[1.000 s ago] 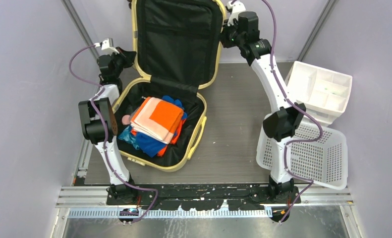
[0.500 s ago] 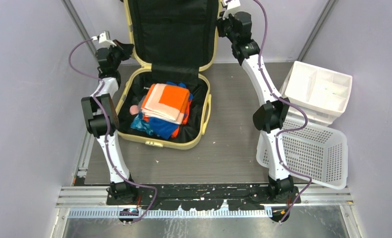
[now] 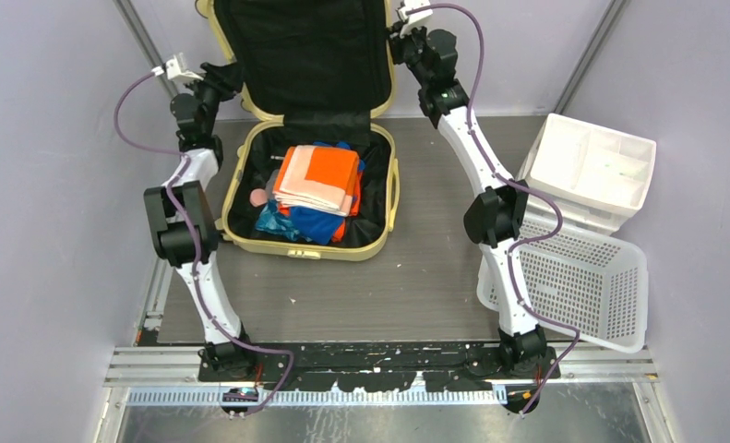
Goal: Open, take out, and arrange the luggage
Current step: Adjust the luggage at the center of the board, then move the bin to the center of the board.
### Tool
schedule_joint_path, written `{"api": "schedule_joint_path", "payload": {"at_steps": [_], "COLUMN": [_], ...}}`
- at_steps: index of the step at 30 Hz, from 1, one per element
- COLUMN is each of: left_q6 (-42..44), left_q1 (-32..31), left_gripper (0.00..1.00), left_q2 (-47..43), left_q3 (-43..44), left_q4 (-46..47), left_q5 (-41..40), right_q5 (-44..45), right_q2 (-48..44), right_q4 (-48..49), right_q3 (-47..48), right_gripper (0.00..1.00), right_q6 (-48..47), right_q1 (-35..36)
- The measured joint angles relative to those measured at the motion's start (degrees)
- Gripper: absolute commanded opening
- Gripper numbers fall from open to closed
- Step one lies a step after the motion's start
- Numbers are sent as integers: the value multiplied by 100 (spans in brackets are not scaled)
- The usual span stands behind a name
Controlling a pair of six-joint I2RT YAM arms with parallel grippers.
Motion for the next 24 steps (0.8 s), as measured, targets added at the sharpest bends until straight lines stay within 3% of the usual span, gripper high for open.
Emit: {"api": "schedule_joint_path", "payload": {"at_steps": [5,10,16,22,24], "left_q6": [-365,-575,-756,-785,-787], "left_q1": [208,632,723,612,592], "left_gripper": [58,58,58,59,59], "left_q2": [-807,-1390,-1932,-2839,-3213], "left_q3": [-839,-1604,-2181,-2411,-2562], "left_q4": [330,446,120,-664,-809], "left_q5": [4,105,586,1434,1714], "right_q5": [31,282,433,520,540], "right_q2": [7,11,-81,-271,-380], "right_q4": [181,553,503,-37,-197], "right_q3": [-87,-87,-404,-562,-581], "right_gripper": [45,65,77,79,89], "right_q6": [-39,-111,-122,-103,-103], "right_q1": [2,9,-31,-79,-81]}}
